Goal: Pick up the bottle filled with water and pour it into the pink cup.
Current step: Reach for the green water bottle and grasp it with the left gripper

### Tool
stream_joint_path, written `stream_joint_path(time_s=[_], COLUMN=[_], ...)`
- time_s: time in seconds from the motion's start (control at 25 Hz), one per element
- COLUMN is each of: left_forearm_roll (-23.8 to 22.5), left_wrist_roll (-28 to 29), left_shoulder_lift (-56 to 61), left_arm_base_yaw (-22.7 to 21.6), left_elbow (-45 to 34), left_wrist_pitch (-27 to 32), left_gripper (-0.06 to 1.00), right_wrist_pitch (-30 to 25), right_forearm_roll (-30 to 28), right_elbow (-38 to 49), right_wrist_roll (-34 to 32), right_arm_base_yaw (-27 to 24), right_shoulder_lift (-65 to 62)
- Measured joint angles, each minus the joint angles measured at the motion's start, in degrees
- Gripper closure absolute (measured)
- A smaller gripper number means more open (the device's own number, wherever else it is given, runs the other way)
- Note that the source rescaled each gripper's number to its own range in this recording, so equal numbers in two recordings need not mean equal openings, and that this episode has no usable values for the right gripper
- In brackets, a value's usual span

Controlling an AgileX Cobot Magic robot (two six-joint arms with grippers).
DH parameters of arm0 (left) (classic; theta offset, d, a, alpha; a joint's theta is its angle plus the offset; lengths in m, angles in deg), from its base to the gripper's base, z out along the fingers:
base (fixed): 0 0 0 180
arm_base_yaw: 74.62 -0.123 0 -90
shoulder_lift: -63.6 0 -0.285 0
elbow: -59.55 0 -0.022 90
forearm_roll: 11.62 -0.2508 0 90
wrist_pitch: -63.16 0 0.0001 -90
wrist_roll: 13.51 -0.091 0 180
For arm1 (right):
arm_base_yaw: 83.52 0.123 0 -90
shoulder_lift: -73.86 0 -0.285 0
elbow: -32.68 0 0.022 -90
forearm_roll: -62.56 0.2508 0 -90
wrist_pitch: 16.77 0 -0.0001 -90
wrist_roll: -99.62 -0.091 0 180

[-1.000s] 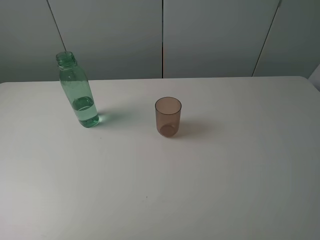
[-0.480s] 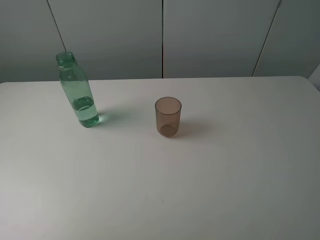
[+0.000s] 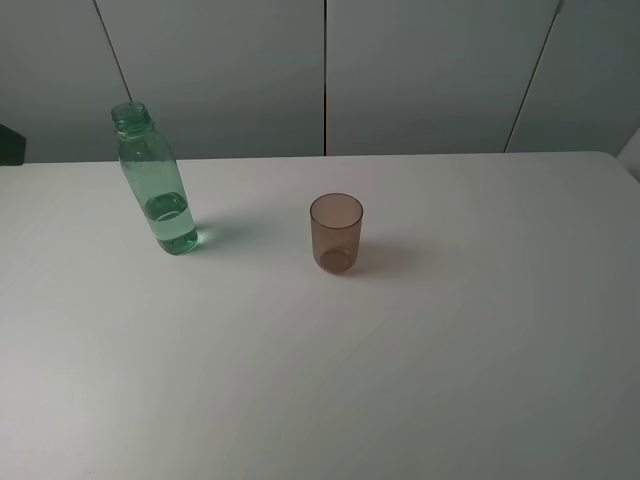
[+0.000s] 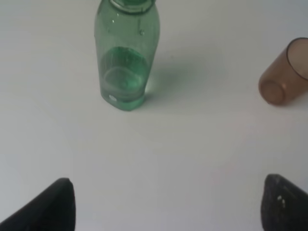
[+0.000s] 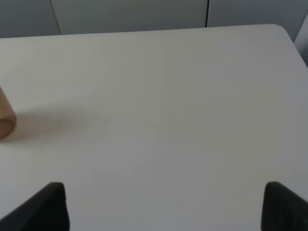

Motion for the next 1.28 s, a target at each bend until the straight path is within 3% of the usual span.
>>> stream_joint_path(time_s=[0.4,0.52,0.8,0.92,1.28], left_forearm_roll=[0.52,0.52,0.63,0.46,-14.84], left_wrist_roll=[-2.9,-2.95,-4.39,-5.39,-5.72], left_shoulder_lift=[-1.76,-1.76,-6.95,-12.56,-30.79], left_arm_base_yaw=[4.98,5.1,5.23,5.23,5.23], left_elbow=[-19.37,-24.48,-27.39,-26.44,-22.5], left_wrist_pitch=[-40.37,-48.14,-55.88,-56.64,-62.3], left_gripper=[-0.01,-0.01,-0.01,-0.01,-0.01], right_wrist_pitch=[0.0,0.0,0.0,0.0,0.0], right_forearm_roll=[0.0,0.0,0.0,0.0,0.0], right_elbow=[0.0,0.0,0.0,0.0,0.0], right_wrist_roll=[0.0,0.0,0.0,0.0,0.0], right_arm_base_yaw=[0.0,0.0,0.0,0.0,0.0], right_shoulder_lift=[0.0,0.0,0.0,0.0,0.0])
